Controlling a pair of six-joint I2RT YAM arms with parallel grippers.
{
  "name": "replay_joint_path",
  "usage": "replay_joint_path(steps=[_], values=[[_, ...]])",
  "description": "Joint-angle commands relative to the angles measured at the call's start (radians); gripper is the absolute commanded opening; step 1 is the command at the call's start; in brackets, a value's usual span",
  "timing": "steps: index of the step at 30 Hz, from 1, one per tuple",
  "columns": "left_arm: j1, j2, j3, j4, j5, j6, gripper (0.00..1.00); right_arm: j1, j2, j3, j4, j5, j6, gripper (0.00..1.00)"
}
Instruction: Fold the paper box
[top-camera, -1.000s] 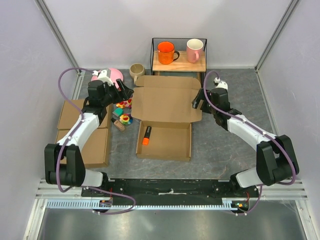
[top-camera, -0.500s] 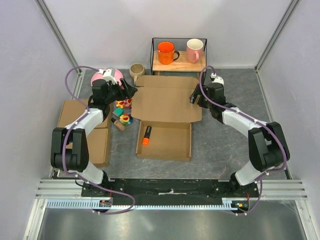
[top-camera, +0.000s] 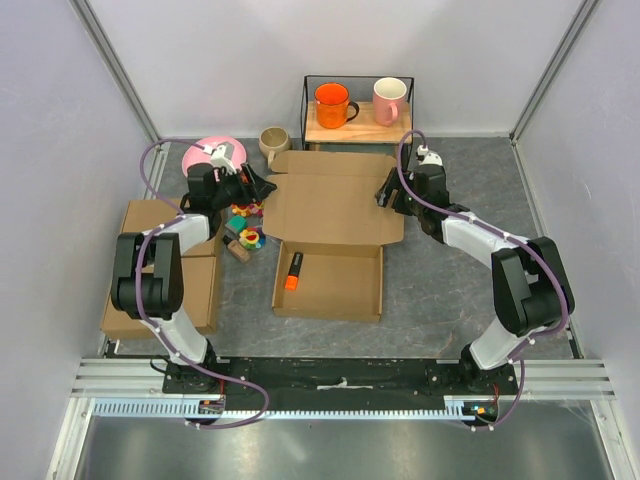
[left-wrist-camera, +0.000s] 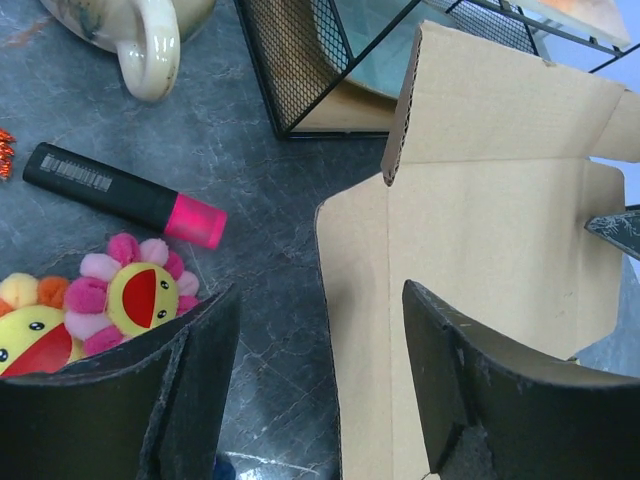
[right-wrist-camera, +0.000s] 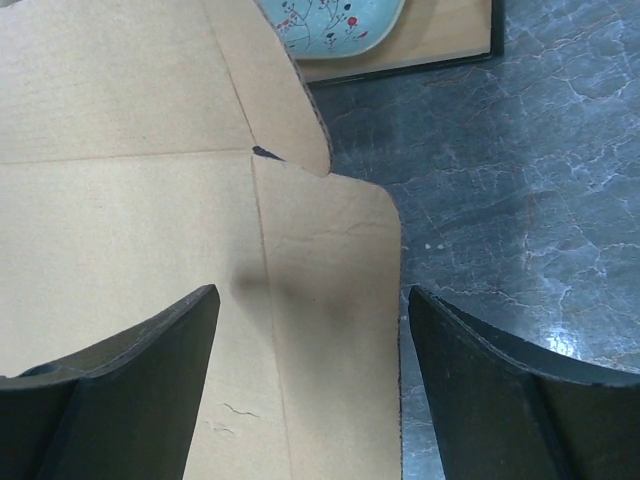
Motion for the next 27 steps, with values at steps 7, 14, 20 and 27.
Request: replay_joint_path(steps=[7,14,20,27], values=[[-0.014,0.017,0.018,0.102,0.2,-0.028,0.55,-0.004,-0.022,0.031,0.054,-0.08,-0.02,0.75],[-0.048,-0.032,-0.023,0.101,0.214,-0.002,0.37,0.005,-0.065,-0.001,0.057,-0.09,-0.024,0.62],[-0.103,-0.103,-0.045,0.035,0.16,0.038,0.24,0.034,-0.116,-0.009,0.026,-0.054,-0.043,0.49],[-0.219,-0.242,-0.144,0.006,-0.004,0.177,0.11,0.096,-0.165,-0.017,-0.034,0.048,-0.106,0.28]])
